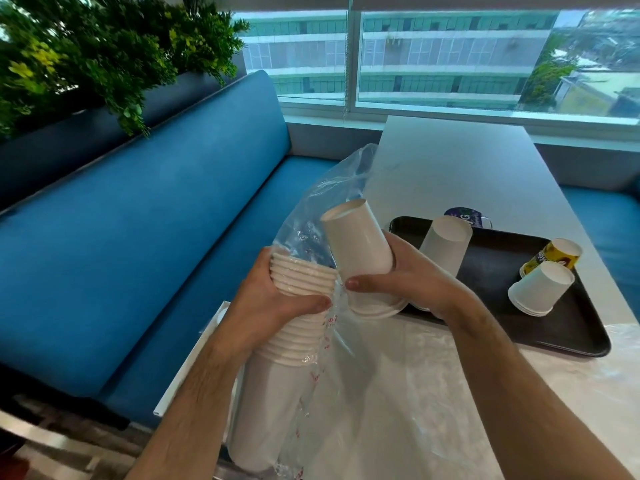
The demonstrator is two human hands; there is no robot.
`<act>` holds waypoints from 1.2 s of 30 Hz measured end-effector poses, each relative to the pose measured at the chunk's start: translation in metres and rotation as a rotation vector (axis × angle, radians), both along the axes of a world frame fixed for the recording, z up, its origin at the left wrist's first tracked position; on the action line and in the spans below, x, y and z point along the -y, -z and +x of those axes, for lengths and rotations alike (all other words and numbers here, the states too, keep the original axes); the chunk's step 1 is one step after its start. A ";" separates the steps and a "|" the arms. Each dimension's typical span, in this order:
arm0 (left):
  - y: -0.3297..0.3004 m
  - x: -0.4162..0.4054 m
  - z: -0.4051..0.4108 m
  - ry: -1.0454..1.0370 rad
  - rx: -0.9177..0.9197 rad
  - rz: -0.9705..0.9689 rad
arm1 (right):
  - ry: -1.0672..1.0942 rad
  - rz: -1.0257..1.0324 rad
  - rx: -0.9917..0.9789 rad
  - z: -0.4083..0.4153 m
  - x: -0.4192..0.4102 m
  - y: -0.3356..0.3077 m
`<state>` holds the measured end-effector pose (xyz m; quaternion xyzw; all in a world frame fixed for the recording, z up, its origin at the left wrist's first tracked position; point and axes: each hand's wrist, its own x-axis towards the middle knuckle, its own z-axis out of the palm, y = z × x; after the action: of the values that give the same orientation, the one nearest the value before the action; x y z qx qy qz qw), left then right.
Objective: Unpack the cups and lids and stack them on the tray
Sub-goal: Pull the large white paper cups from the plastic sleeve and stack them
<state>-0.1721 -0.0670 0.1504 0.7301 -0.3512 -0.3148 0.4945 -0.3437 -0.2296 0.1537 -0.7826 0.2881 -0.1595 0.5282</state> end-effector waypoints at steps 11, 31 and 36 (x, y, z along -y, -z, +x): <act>-0.003 0.006 -0.007 0.023 -0.007 -0.038 | 0.224 -0.024 0.110 -0.003 -0.012 0.016; 0.005 0.010 -0.011 0.041 0.014 -0.035 | 0.675 -0.424 0.273 -0.067 0.051 -0.012; 0.006 0.010 -0.012 0.041 0.005 -0.036 | 0.668 -0.374 0.230 -0.068 0.060 0.001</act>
<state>-0.1837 -0.0773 0.1445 0.7144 -0.3730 -0.3166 0.5002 -0.4121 -0.2899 0.1529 -0.7054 0.4319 -0.4587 0.3247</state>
